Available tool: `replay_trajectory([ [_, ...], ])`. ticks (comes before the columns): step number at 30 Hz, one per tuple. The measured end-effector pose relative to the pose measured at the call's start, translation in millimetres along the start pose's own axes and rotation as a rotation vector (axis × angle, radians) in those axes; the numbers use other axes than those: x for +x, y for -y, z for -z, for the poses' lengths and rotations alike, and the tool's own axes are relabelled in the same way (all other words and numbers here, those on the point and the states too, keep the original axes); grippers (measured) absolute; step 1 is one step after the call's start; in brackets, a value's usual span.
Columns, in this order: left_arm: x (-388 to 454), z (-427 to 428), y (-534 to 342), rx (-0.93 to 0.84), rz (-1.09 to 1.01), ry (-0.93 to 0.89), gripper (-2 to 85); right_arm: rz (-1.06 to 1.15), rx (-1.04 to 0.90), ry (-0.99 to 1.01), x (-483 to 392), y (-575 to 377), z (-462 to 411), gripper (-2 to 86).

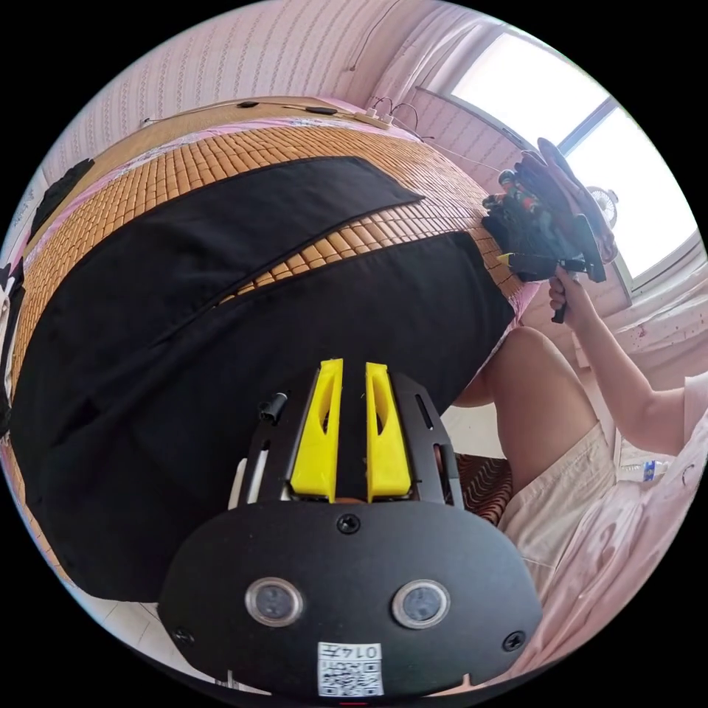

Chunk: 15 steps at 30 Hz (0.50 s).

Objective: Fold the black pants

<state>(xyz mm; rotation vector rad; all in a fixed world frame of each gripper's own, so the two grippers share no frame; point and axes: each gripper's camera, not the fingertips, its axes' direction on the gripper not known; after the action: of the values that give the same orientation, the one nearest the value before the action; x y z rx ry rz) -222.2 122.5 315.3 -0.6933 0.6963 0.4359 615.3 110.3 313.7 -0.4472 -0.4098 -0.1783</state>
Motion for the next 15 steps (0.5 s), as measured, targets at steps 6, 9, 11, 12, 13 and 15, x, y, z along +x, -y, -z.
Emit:
replay_trajectory([
  [6, 0.1, -7.5, -11.6, -0.044, 0.002, -0.035, 5.8, -0.015, -0.229, -0.017, 10.9, -43.8, -16.4, 6.8],
  [9, -6.6, -7.9, -13.3, -0.039, 0.022, -0.030, 5.3, -0.003, -0.205, -0.039, 16.9, -47.6, -11.5, 0.9],
  [11, -12.9, -2.4, -14.5, -0.029, 0.046, -0.050, 5.2, -0.007, -0.189, -0.019, 23.4, -49.5, -2.1, -0.1],
  [12, -14.1, -0.3, -15.6, -0.023, 0.049, -0.056, 5.4, -0.020, -0.175, -0.008, 29.0, -51.7, 3.8, -0.4],
  [13, -17.5, 5.4, -18.9, -0.007, 0.060, -0.072, 5.6, -0.037, -0.177, -0.007, 34.9, -54.1, 6.2, -0.4],
  [15, -27.2, 19.9, -28.4, 0.041, 0.106, -0.105, 5.9, -0.058, -0.187, -0.010, 42.0, -58.1, 6.4, -0.1],
])
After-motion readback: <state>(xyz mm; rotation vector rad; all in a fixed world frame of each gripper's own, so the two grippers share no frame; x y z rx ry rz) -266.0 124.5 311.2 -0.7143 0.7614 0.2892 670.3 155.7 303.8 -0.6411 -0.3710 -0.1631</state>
